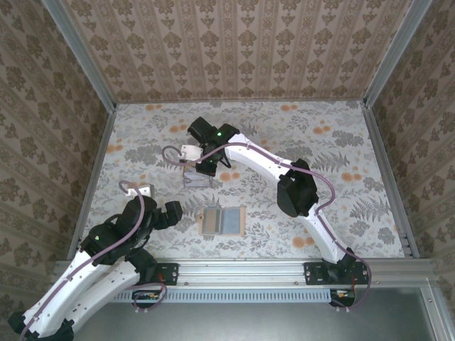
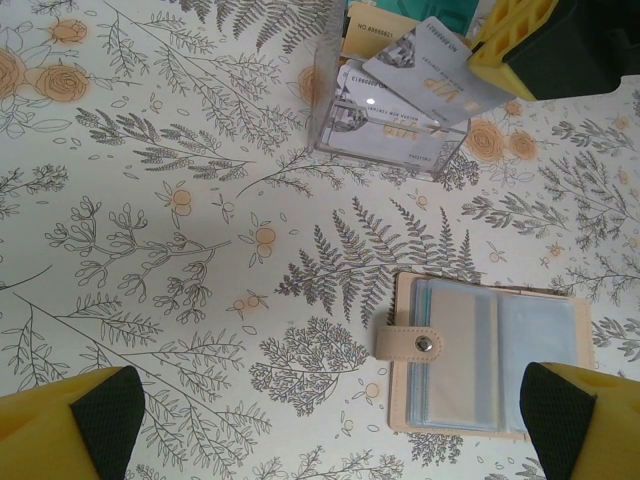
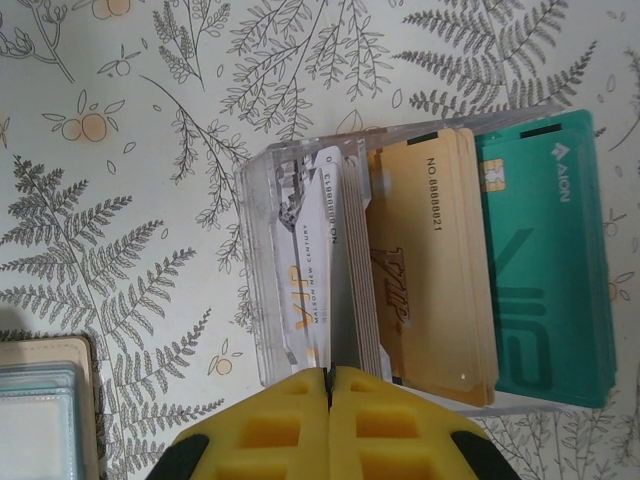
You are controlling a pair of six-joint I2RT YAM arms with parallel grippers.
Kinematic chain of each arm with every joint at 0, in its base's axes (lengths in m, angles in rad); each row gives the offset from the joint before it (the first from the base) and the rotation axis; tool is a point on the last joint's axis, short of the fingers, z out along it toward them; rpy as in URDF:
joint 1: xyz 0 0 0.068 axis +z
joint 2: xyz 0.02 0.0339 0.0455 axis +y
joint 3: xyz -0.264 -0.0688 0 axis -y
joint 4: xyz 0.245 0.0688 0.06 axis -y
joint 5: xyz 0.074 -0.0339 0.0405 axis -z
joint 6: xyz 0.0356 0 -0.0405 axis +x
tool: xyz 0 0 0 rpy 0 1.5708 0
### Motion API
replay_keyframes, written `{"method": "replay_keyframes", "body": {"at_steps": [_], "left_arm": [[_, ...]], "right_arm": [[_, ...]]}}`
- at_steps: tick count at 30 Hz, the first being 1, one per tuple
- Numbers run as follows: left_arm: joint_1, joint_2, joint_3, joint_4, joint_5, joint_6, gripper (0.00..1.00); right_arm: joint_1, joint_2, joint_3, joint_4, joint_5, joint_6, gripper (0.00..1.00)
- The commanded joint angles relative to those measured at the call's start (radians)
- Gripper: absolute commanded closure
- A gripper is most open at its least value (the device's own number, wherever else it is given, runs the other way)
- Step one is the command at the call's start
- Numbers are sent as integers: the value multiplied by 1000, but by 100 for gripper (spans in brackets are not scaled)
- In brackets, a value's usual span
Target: Take the credit cards out of the card holder
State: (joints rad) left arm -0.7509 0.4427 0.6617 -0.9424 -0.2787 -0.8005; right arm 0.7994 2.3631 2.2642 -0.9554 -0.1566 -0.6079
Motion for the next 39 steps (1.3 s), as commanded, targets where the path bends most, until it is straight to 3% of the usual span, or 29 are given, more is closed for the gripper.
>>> {"method": "replay_keyframes", "body": {"at_steps": [1, 13, 14, 16, 28, 32, 39], "left_arm": [[6, -11, -15, -2, -11, -6, 0], [6, -10, -16, 1, -7, -5, 0], [6, -10, -16, 3, -6, -4, 0], [6, -11, -15, 1, -4, -3, 0], [6, -12, -20, 12, 9, 4, 0], [7, -6, -26, 33, 33, 16, 0], [6, 35, -67, 142, 132, 25, 8]], "right_arm": [[13, 33, 29, -45, -6, -26, 100], [15, 57, 38, -18, 44, -11, 100], [14, 58, 38, -12, 52, -8, 98], [14, 58, 41, -7, 67, -1, 84], [6, 7, 26, 58, 127, 88, 74], [-10, -121, -132, 181, 132, 229, 71], [-30, -506, -697, 583, 70, 511, 65]]}}
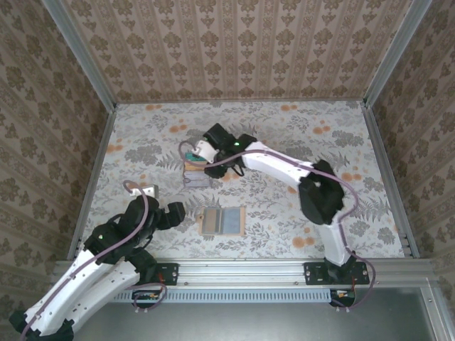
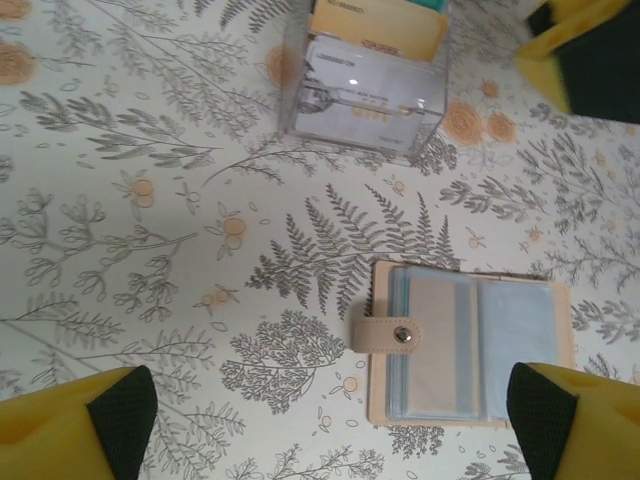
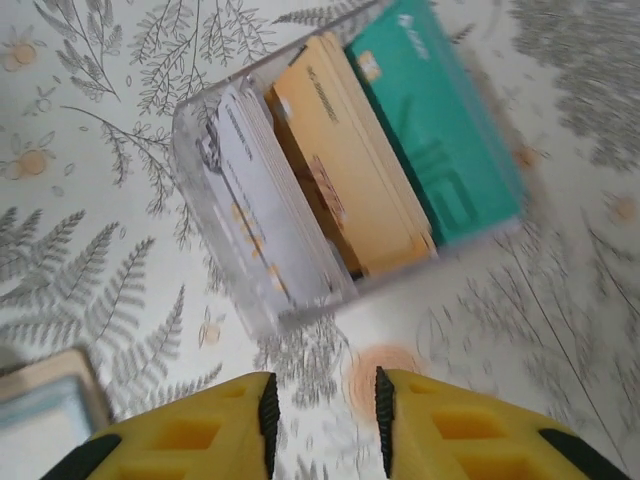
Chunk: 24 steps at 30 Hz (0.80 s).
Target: Take the credit cards out of the card holder
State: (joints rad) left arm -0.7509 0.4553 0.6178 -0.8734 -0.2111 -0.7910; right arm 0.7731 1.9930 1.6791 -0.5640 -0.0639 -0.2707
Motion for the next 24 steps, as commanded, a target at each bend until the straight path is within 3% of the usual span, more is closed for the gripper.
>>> {"method": "replay_keyframes", "body": {"at_steps": [1, 7, 10, 14, 24], "left_arm": [[6, 34, -36, 108, 91, 15, 11], [0, 144, -121, 336, 231, -4, 29], [-20, 219, -138, 401, 234, -12, 33], [-54, 314, -151, 478, 233, -10, 44], [-88, 515, -177, 626, 273, -16, 55]], "right_arm": [[-4, -182, -174, 210, -22, 220, 65], [-2, -404, -537, 342, -53, 472, 64], [1, -490, -686, 378, -41, 571, 65], [21, -582, -871, 472, -62, 703, 68], [106, -609, -1073, 632, -31, 888, 76]]}}
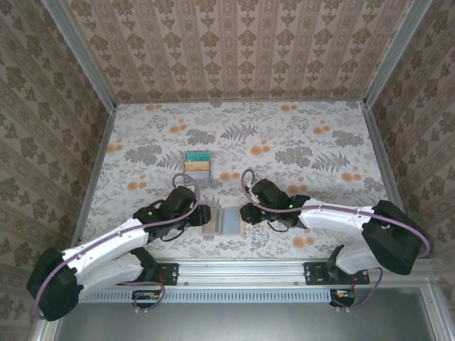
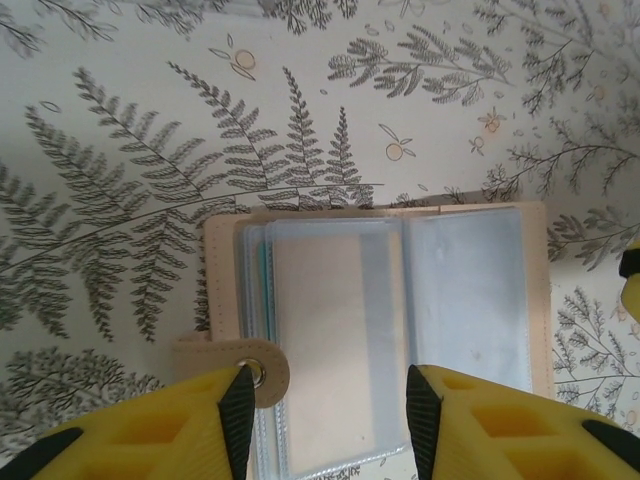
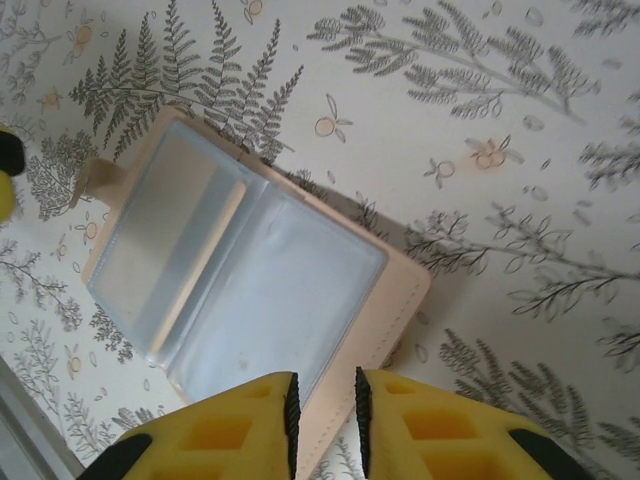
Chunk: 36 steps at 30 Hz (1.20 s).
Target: Take the credit cards out of the card holder
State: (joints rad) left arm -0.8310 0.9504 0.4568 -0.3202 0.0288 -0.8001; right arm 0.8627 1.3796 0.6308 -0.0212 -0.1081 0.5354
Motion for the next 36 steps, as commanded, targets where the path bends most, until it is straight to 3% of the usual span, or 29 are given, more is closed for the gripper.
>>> {"method": "replay_keyframes", "body": {"at_steps": [1, 11, 23, 36], "left_arm": [[-9, 32, -17, 86, 43, -7, 56], [-26, 109, -39, 110, 42, -32, 54], [-42, 184, -44, 122, 30, -36, 52], [-71, 147, -27, 88, 14, -40, 51]], "right_arm": [[22, 36, -26, 99, 12, 89, 76], [44, 108, -11, 41, 92, 113, 81], [46, 164, -13, 43, 96, 108, 80], [50, 188, 1, 36, 91, 103, 80]]}}
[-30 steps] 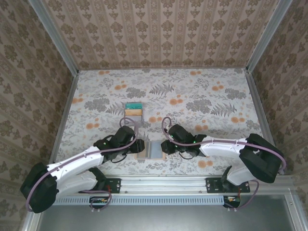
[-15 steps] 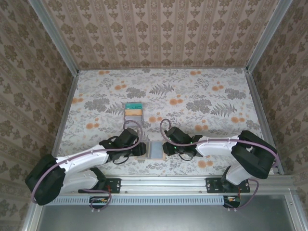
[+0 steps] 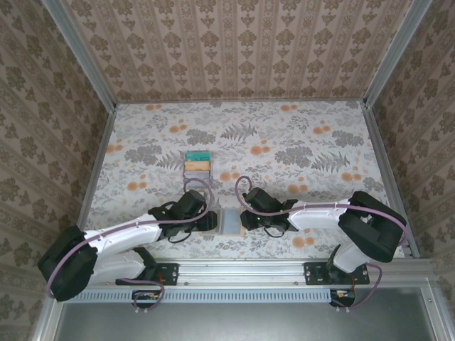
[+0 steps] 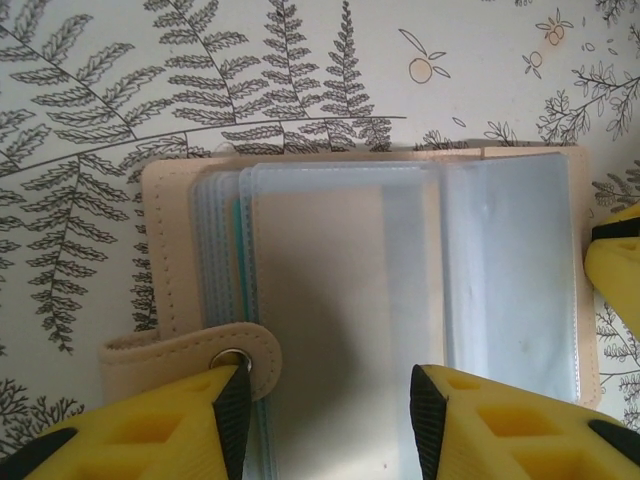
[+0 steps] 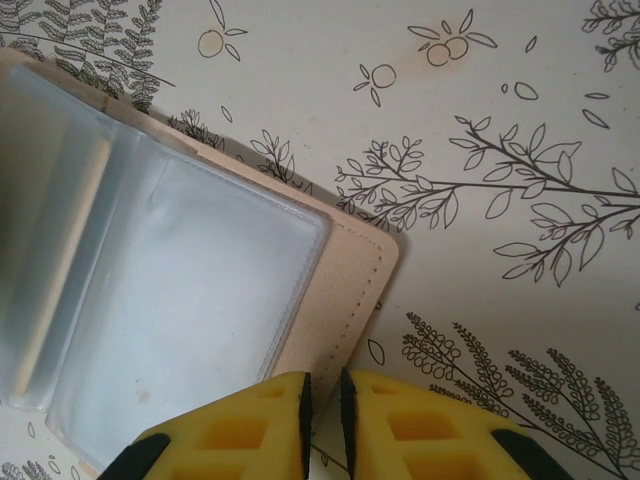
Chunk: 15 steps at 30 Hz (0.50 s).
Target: Take the credit cards out of the card holder
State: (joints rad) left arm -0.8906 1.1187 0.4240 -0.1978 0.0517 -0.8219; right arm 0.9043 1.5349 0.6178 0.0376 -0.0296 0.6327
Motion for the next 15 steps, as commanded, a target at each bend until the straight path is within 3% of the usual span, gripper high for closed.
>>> {"method": "replay_keyframes", "body": {"at_steps": [1, 15], "left_arm": [[-13, -26, 5, -35, -9, -18, 51], [-28, -68, -19, -25, 7, -34, 49]], "right_arm": [[8, 34, 16, -23, 13, 7, 80], [8, 28, 11, -29, 24, 15, 80]]}}
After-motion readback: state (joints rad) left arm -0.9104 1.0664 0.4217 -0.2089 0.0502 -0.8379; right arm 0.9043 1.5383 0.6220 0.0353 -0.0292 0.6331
